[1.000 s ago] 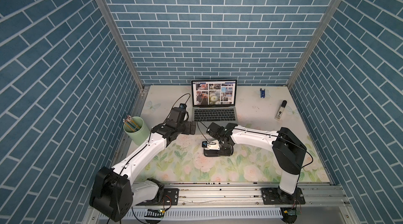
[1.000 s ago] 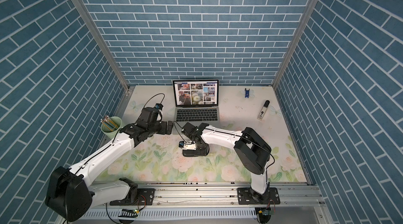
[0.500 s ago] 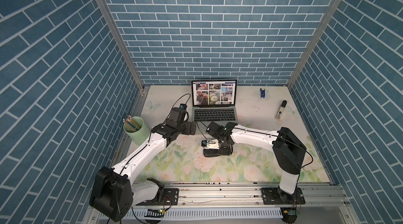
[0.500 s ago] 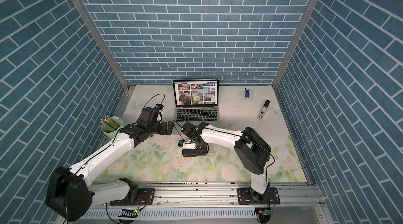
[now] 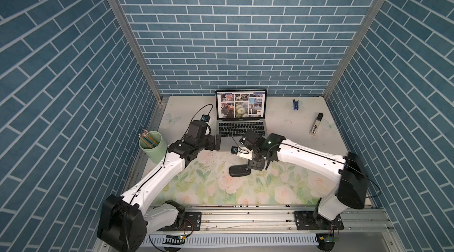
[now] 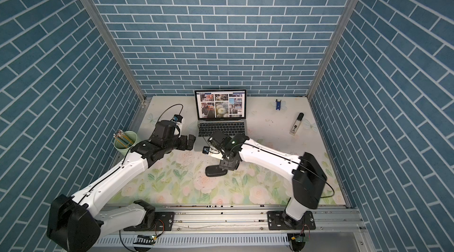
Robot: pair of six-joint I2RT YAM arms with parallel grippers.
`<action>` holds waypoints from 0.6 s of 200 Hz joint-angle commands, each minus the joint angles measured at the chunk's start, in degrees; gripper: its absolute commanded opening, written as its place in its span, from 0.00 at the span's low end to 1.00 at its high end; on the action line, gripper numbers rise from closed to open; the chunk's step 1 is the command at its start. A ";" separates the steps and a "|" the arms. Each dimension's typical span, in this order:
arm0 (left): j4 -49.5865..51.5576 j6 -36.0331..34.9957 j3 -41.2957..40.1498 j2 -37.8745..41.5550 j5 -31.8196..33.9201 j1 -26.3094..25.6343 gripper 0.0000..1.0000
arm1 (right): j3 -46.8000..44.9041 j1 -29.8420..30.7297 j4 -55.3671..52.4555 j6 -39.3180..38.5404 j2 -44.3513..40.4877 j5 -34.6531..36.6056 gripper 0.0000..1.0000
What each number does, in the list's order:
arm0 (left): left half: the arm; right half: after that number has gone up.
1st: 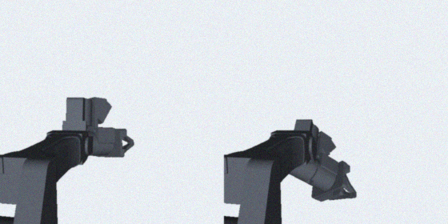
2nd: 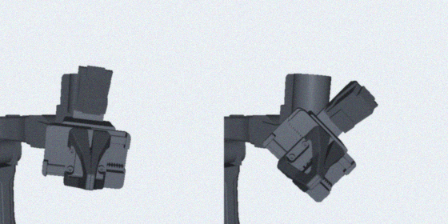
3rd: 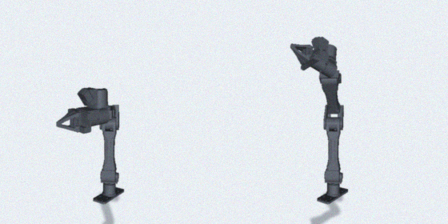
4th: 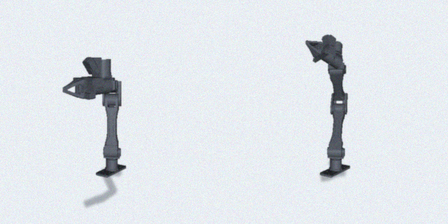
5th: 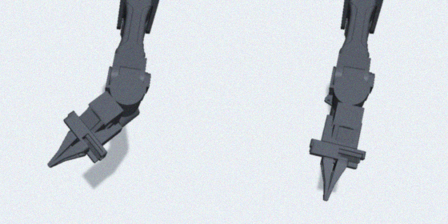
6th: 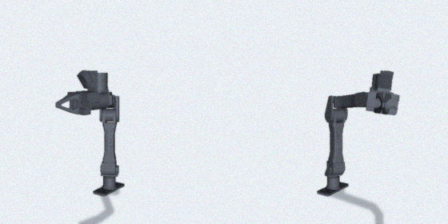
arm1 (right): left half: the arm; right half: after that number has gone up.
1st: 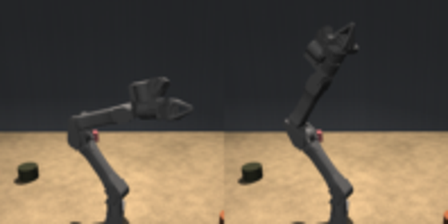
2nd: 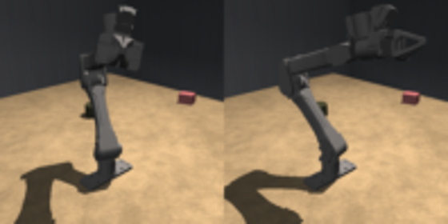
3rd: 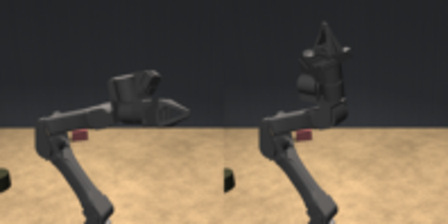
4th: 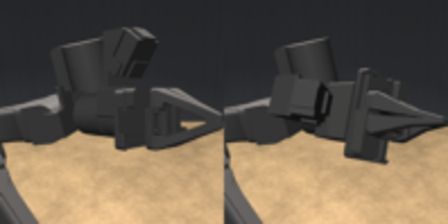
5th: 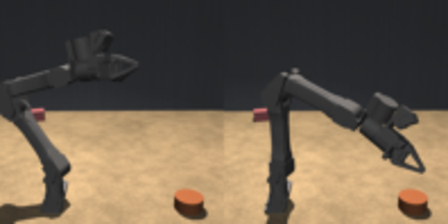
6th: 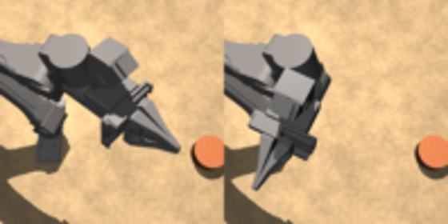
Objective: Remove the wireless mouse receiver from the laptop
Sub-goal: Insert the USB plug into the mouse.
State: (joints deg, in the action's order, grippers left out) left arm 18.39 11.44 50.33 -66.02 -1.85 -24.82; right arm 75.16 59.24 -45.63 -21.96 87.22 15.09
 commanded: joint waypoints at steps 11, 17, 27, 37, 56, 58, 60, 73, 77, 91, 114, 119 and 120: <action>-11.83 -1.56 4.94 1.17 -12.99 -0.23 1.00 | -4.86 -0.61 12.90 11.21 -16.00 4.84 0.97; -13.07 -1.43 5.90 0.74 -15.60 -0.23 1.00 | -6.52 -0.68 15.98 15.28 -18.75 4.43 1.00; -14.12 -1.84 7.76 -0.64 -19.77 -0.23 1.00 | -8.95 -0.93 20.47 21.93 -22.67 5.33 1.00; -14.52 -2.45 9.64 -1.77 -23.57 -0.18 1.00 | -10.59 -1.42 22.80 22.60 -25.54 1.72 1.00; -14.13 -5.69 12.34 -0.78 -25.54 -1.03 1.00 | -14.39 -1.48 25.40 21.33 -30.11 0.42 1.00; -14.10 -6.16 12.39 -0.36 -25.32 -1.20 1.00 | -14.81 -1.49 25.72 21.34 -30.71 0.39 1.00; -14.15 -6.94 12.42 0.10 -25.09 -1.29 0.99 | -15.40 -1.45 25.93 21.41 -31.19 0.31 1.00; -14.71 -12.39 11.68 4.05 -24.48 -2.72 1.00 | -18.24 -1.47 27.08 22.35 -33.10 -0.32 1.00; -14.99 -14.48 11.09 5.14 -24.67 -3.17 1.00 | -18.84 -1.48 27.08 23.17 -33.32 -0.62 1.00; -13.47 -21.99 9.05 9.13 -24.29 -5.46 1.00 | -19.70 -1.71 25.50 26.50 -32.20 1.24 1.00; 0.52 -33.32 10.83 8.14 -22.45 -9.82 1.00 | -15.38 -3.68 13.40 34.15 -24.02 8.46 1.00; 4.02 -35.49 11.41 7.03 -20.00 -11.43 1.00 | -14.26 -3.74 10.34 35.90 -22.27 10.76 1.00; 4.63 -35.95 11.48 6.86 -19.49 -11.76 1.00 | -14.12 -3.76 9.79 36.27 -21.87 11.46 1.00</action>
State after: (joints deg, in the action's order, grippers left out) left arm 8.82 -8.99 60.49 -56.84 -24.60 -32.01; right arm 57.32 56.88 -24.53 3.27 58.41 17.91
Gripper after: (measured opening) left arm 0.996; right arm 0.992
